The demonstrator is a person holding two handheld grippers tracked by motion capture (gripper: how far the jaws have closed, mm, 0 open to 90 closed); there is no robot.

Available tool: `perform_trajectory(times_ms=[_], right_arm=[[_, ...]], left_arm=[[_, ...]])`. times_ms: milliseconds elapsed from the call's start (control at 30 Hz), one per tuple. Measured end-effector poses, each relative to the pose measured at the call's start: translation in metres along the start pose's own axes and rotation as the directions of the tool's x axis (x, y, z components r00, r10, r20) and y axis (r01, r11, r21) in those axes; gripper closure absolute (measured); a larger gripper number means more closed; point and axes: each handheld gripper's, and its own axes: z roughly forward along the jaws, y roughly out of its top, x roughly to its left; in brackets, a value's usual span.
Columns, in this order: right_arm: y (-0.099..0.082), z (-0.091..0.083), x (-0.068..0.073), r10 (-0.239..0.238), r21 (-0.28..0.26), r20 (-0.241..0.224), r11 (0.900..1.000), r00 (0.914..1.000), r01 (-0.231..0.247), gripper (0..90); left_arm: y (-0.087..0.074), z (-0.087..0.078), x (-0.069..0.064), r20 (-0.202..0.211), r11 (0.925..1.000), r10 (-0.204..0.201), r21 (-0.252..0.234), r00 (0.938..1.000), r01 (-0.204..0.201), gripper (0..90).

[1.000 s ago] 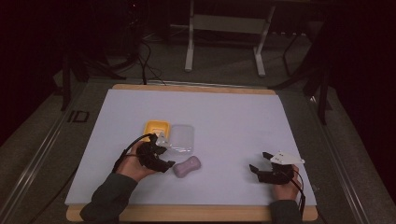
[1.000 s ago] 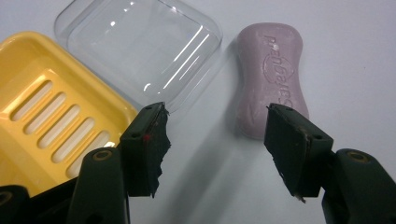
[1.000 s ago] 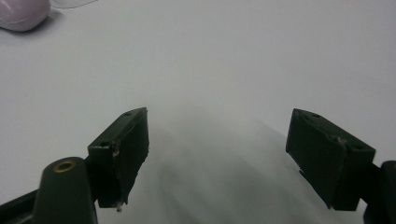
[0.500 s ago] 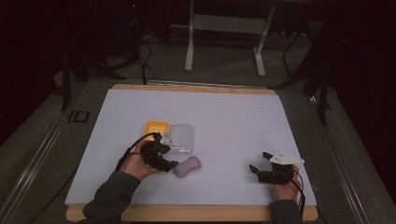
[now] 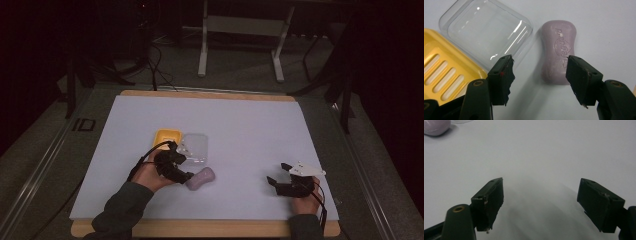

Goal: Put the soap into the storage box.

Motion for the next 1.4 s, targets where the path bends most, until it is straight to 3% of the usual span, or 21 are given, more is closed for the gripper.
perform_trajectory(times_ms=[500,1400], right_arm=[[0.0,-0.001,0.0,0.002,-0.008,-0.001,1.0,1.0,-0.002,20.9],[0.0,-0.001,0.0,0.002,-0.01,-0.002,0.9999,1.0,-0.002,20.9]], left_arm=[[0.008,0.008,-0.005,0.02,0.9999,0.009,0.012,0.9998,-0.009,40.4],[0.023,0.024,-0.01,0.048,0.9955,0.031,0.087,0.9984,-0.035,41.1]])
